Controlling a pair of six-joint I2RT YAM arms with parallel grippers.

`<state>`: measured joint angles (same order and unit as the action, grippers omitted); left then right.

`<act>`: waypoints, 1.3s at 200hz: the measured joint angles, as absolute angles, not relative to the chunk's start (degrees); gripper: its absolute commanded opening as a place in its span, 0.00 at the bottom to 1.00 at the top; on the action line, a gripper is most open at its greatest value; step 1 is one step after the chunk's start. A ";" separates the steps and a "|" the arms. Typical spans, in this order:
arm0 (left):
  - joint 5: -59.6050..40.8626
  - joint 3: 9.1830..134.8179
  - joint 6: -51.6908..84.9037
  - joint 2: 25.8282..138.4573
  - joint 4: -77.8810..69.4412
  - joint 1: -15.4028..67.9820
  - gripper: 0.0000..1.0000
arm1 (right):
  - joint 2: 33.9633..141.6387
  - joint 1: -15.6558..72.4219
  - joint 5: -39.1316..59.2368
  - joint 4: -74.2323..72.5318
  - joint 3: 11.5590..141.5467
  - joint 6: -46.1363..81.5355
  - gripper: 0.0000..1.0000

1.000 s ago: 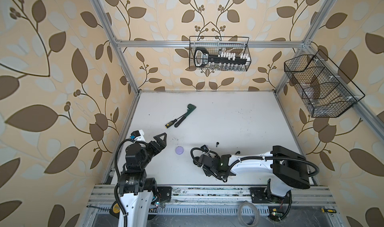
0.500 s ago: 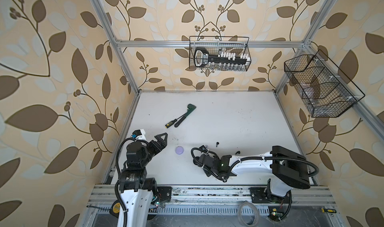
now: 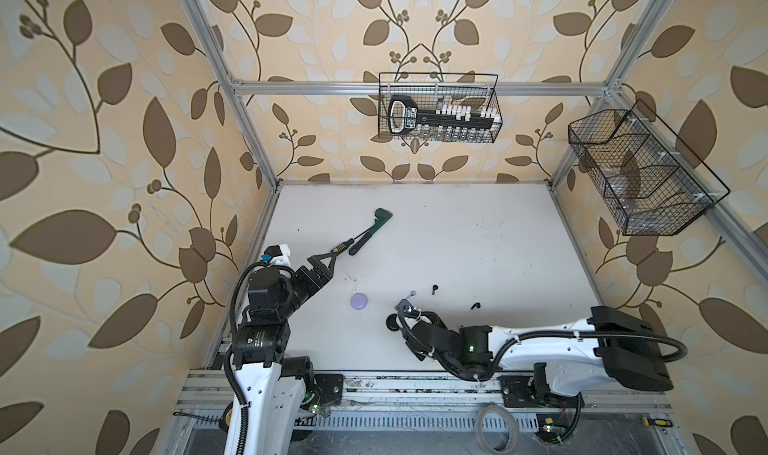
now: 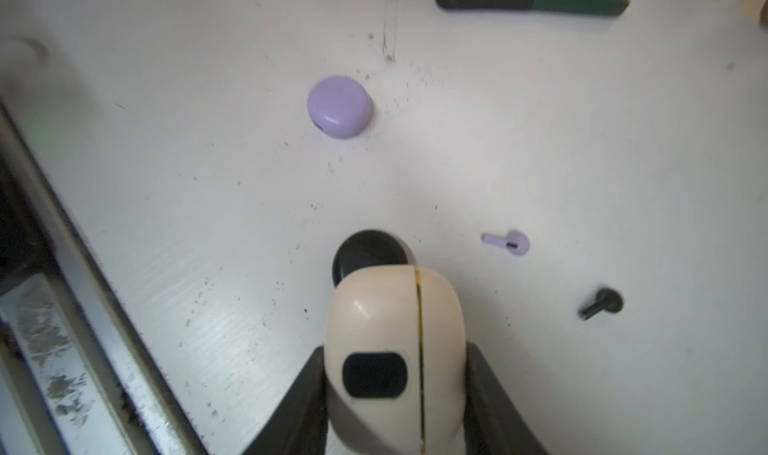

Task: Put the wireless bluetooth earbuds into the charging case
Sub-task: 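Lift the cream case toward the left gripper while the left gripper reaches in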

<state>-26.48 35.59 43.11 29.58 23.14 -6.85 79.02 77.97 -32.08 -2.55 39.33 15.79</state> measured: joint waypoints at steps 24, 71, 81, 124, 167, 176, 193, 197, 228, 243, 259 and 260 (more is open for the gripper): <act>-30.81 37.52 45.12 33.28 19.81 -6.85 0.95 | 71.29 77.45 -35.03 -15.05 33.89 5.65 0.09; -39.57 37.93 43.57 36.62 14.50 -6.33 0.81 | 61.52 74.15 -35.05 -24.82 32.10 -9.56 0.04; -40.45 38.30 42.11 36.34 13.98 -5.39 0.81 | 60.14 72.86 -34.11 -26.28 32.10 -12.08 0.02; -42.24 38.65 40.73 30.68 9.85 1.41 0.77 | 56.31 65.08 -28.34 -27.81 32.10 -19.33 0.07; -43.22 39.13 39.88 28.60 5.06 10.20 0.72 | 56.49 64.69 -26.04 -28.45 32.01 -25.06 0.09; -42.98 39.05 39.03 28.62 4.45 12.38 0.71 | 57.08 64.75 -25.76 -28.27 32.03 -25.71 0.09; -42.24 38.89 36.67 29.08 3.70 16.62 0.70 | 58.50 65.47 -25.43 -26.76 32.60 -26.85 0.09; -41.78 38.85 35.97 29.41 3.36 17.65 0.69 | 58.83 65.82 -25.39 -26.46 32.80 -27.09 0.09; -36.69 38.81 29.43 35.94 2.98 27.55 0.64 | 59.86 69.12 -25.43 -25.82 33.45 -28.40 0.09; -33.15 38.81 26.20 38.94 4.05 32.08 0.64 | 59.88 69.76 -25.39 -25.76 33.65 -28.56 0.08; -29.91 38.81 23.38 40.45 5.98 35.11 0.63 | 59.88 69.87 -25.15 -25.67 34.00 -28.56 0.08; -29.69 38.81 23.14 40.51 6.17 35.33 0.63 | 59.88 69.87 -25.17 -25.67 34.04 -28.56 0.08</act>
